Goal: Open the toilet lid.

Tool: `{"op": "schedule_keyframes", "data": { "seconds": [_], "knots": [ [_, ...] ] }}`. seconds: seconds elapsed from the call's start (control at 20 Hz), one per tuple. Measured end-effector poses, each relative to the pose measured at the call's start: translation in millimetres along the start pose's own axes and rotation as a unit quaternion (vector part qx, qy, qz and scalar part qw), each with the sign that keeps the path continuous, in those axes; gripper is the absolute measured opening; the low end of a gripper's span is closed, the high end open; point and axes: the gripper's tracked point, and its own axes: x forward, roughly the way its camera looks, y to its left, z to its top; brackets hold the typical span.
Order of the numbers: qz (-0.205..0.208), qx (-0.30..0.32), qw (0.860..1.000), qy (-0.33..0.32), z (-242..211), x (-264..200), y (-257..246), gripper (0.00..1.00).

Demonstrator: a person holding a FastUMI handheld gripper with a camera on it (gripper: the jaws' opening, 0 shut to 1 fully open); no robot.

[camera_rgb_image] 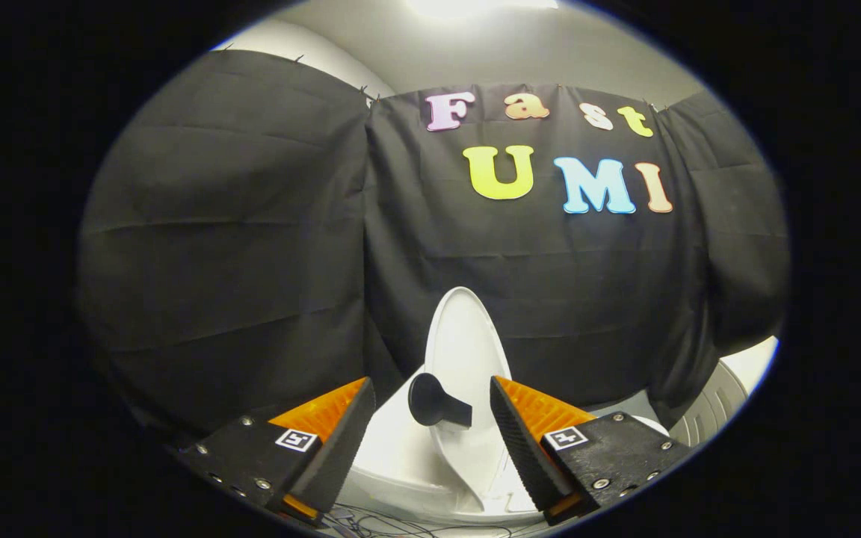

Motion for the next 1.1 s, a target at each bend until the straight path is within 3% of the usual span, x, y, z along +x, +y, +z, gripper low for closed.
{"op": "schedule_keyframes", "data": {
  "seconds": [0.15, 0.35, 0.7, 1.1],
  "knots": [
    [0.024, 0.044, 0.997, -0.051, 38.0, -21.6, -10.6, 0.94],
    [0.010, 0.077, 0.991, -0.111, 82.5, -43.3, -58.6, 0.94],
    [-0.074, 0.029, 0.984, -0.159, 122.9, -65.7, -174.4, 0.95],
    [-0.167, -0.004, 0.975, -0.145, 106.6, -84.3, -323.4, 0.95]
  ]
}}
